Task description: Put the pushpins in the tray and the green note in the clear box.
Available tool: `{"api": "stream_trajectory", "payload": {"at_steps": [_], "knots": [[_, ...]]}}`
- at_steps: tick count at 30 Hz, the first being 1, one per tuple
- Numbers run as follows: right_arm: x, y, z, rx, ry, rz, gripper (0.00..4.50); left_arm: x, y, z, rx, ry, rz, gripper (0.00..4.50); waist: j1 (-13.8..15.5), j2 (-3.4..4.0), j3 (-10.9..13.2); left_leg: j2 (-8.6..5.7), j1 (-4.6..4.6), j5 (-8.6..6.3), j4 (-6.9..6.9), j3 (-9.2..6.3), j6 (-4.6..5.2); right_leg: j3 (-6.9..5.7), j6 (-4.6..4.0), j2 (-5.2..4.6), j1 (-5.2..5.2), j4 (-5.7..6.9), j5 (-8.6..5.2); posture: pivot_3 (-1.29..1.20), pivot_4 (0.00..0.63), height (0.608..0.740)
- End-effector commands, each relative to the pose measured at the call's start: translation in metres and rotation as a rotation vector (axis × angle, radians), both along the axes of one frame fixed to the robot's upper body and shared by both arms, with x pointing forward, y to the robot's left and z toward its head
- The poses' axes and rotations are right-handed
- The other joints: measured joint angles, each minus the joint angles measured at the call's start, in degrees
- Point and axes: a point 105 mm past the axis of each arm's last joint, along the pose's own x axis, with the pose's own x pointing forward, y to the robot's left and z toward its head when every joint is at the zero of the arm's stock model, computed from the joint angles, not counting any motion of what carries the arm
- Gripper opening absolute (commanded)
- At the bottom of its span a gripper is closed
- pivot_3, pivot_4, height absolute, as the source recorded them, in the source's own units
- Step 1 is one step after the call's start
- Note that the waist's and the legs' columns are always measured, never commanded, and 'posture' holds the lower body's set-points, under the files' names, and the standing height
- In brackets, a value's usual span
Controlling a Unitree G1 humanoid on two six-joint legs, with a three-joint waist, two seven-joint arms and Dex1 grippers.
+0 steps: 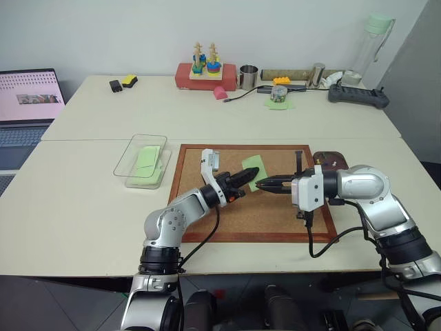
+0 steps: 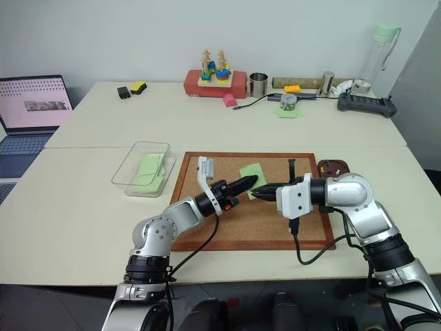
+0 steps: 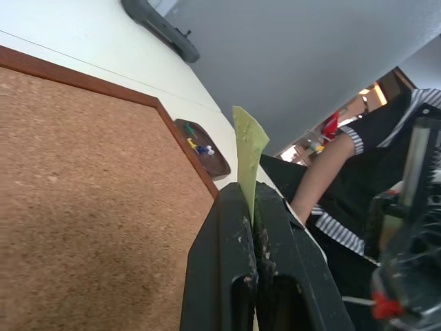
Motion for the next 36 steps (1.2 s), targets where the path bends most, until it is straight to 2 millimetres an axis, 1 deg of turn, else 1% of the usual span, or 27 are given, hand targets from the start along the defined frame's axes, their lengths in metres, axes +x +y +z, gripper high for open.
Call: {"api": "stream_trajectory", "payload": {"at_steps": [1,2,4,5,6,7,9,11,14,17,19,23,25,26,28,29,33,36], "knots": [[0.005,-0.013,0.037,0.147,-0.015,-0.088,0.00,0.001,0.000,0.003,0.005,-0.030,0.022,0.02,0.00,0.00,0.00,0.00,0.00,0.00,0.00,0.00,0.00,0.00,0.00,0.00,0.00,0.00,0.00,0.00,0.150,0.740],[0.010,-0.020,0.039,0.176,0.018,-0.144,0.00,0.000,0.000,0.005,0.002,-0.043,0.024,0.02,0.01,0.00,0.00,0.00,0.00,0.00,0.00,-0.01,0.00,0.00,0.00,0.00,0.00,0.00,0.00,0.00,0.150,0.740],[0.023,-0.039,0.043,0.239,0.093,-0.289,0.00,-0.004,0.001,0.017,-0.020,-0.081,0.020,0.02,0.12,0.00,0.00,0.01,-0.01,0.00,0.00,-0.03,0.00,0.00,0.00,0.00,0.00,0.00,0.00,0.00,0.150,0.740],[0.034,-0.054,0.042,0.274,0.128,-0.399,0.00,-0.008,0.001,0.025,-0.025,-0.115,0.009,0.02,0.16,0.00,0.00,0.00,-0.02,0.00,0.01,-0.03,0.00,0.00,0.00,-0.01,0.00,0.00,0.00,0.00,0.150,0.740],[0.046,-0.073,0.039,0.306,0.157,-0.531,0.00,-0.013,0.001,0.033,-0.025,-0.152,-0.003,0.02,0.19,-0.01,0.00,0.00,-0.02,0.00,0.01,-0.03,0.00,0.00,0.00,-0.02,0.00,0.00,0.00,0.00,0.150,0.740],[0.054,-0.088,0.036,0.320,0.168,-0.631,0.00,-0.017,0.001,0.038,-0.021,-0.180,-0.010,0.02,0.23,-0.01,0.01,0.01,-0.03,0.00,0.00,-0.05,0.00,0.01,-0.01,-0.02,-0.01,-0.01,0.01,0.00,0.150,0.740],[0.066,-0.115,0.026,0.368,0.222,-0.813,0.00,-0.021,0.004,0.044,0.006,-0.230,0.005,0.02,0.33,-0.01,0.01,0.00,-0.03,0.00,0.00,-0.04,0.00,0.02,-0.03,-0.04,-0.01,0.00,0.00,0.00,0.150,0.740],[0.074,-0.138,0.013,0.434,0.288,-0.967,0.00,-0.024,0.009,0.047,0.030,-0.261,0.033,0.02,0.34,-0.01,0.00,0.01,-0.02,0.00,-0.01,0.01,0.00,0.02,-0.07,-0.03,-0.01,0.00,-0.02,0.00,0.150,0.740],[0.080,-0.158,-0.005,0.498,0.353,-1.110,0.00,-0.029,0.013,0.048,0.066,-0.292,0.047,0.02,0.09,-0.01,0.00,0.01,0.00,0.00,-0.04,0.06,0.01,0.04,-0.10,-0.02,-0.01,0.01,-0.04,0.00,0.150,0.740],[0.085,-0.168,-0.024,0.524,0.410,-1.198,0.00,-0.032,0.015,0.048,0.087,-0.306,0.047,0.02,0.03,-0.01,0.01,0.01,-0.01,0.00,-0.04,0.09,0.01,0.05,-0.09,-0.01,-0.02,0.02,-0.04,0.00,0.150,0.740],[0.088,-0.169,-0.034,0.537,0.448,-1.223,0.00,-0.033,0.015,0.047,0.096,-0.309,0.047,0.02,0.02,0.00,0.00,-0.01,-0.01,0.00,-0.02,0.11,0.01,0.05,-0.08,0.02,-0.02,0.00,-0.04,0.00,0.150,0.740],[0.092,-0.173,-0.044,0.563,0.480,-1.254,0.00,-0.032,0.015,0.041,0.109,-0.299,0.057,0.02,-0.04,0.00,0.00,-0.05,-0.02,0.00,-0.02,0.13,0.01,0.06,-0.06,0.02,-0.02,0.00,-0.03,0.00,0.150,0.740],[0.093,-0.174,-0.046,0.574,0.493,-1.261,0.47,-0.033,0.014,0.038,0.113,-0.295,0.056,0.00,-0.06,0.00,0.00,-0.06,-0.02,-0.01,-0.03,0.12,0.02,0.05,-0.06,0.02,-0.02,0.00,-0.03,0.00,0.150,0.740],[0.094,-0.174,-0.047,0.579,0.499,-1.265,0.58,-0.034,0.014,0.037,0.114,-0.294,0.055,0.00,-0.07,0.00,0.00,-0.06,-0.01,-0.01,-0.02,0.13,0.02,0.05,-0.06,0.02,-0.02,0.00,-0.03,0.00,0.150,0.740],[0.094,-0.175,-0.048,0.586,0.501,-1.268,1.09,-0.035,0.013,0.037,0.114,-0.293,0.056,0.00,-0.07,0.00,0.00,-0.05,-0.01,-0.01,-0.03,0.12,0.02,0.05,-0.06,0.02,-0.02,0.00,-0.03,0.00,0.150,0.740],[0.095,-0.175,-0.047,0.593,0.503,-1.267,1.26,-0.035,0.013,0.037,0.114,-0.292,0.058,0.00,-0.07,-0.01,0.01,-0.05,-0.02,-0.01,-0.03,0.12,0.02,0.05,-0.06,0.03,-0.02,0.00,-0.03,0.00,0.150,0.740],[0.095,-0.173,-0.037,0.630,0.483,-1.242,2.08,-0.034,0.015,0.038,0.112,-0.294,0.068,0.00,-0.07,0.00,0.00,-0.05,-0.01,-0.01,-0.02,0.13,0.02,0.05,-0.05,0.03,-0.02,0.01,-0.03,0.00,0.150,0.740],[0.094,-0.175,-0.032,0.652,0.486,-1.236,2.58,-0.033,0.017,0.040,0.109,-0.298,0.078,0.00,-0.09,0.00,0.00,-0.05,-0.02,-0.01,-0.02,0.12,0.02,0.05,-0.04,0.03,-0.02,0.00,-0.04,0.00,0.150,0.740]]}}
